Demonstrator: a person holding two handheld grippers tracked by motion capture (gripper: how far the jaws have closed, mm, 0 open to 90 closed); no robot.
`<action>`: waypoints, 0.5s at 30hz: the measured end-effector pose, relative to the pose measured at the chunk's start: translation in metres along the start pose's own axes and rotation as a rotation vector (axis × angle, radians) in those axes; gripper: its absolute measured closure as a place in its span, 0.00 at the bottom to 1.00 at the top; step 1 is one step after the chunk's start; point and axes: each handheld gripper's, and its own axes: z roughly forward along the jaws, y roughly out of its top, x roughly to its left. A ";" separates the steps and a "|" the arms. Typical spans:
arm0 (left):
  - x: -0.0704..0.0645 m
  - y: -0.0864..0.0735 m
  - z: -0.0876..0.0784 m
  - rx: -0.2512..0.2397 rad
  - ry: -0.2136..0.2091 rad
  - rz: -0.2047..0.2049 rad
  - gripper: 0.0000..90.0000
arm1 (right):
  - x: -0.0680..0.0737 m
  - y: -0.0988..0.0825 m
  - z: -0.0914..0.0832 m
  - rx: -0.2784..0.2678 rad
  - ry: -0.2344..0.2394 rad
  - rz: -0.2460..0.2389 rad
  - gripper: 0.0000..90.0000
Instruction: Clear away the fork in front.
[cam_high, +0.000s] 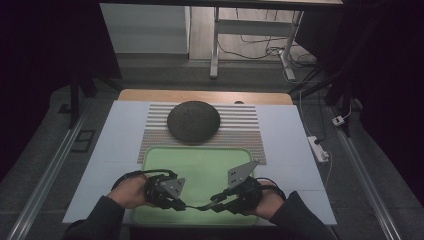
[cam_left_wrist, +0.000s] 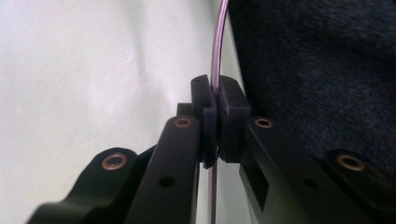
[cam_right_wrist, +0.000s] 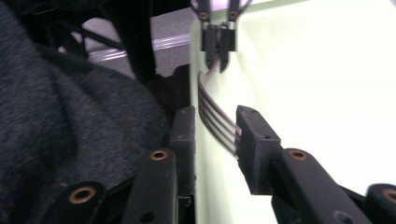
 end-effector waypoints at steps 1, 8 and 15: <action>0.002 -0.001 -0.001 0.000 0.010 -0.018 0.96 | -0.002 -0.001 -0.002 -0.005 -0.019 0.005 0.72; 0.012 -0.010 -0.009 -0.007 0.073 -0.181 0.96 | -0.011 -0.005 -0.016 -0.040 -0.156 0.077 0.54; 0.021 -0.030 -0.022 -0.024 0.154 -0.398 0.96 | -0.011 -0.009 -0.025 -0.085 -0.298 0.147 0.36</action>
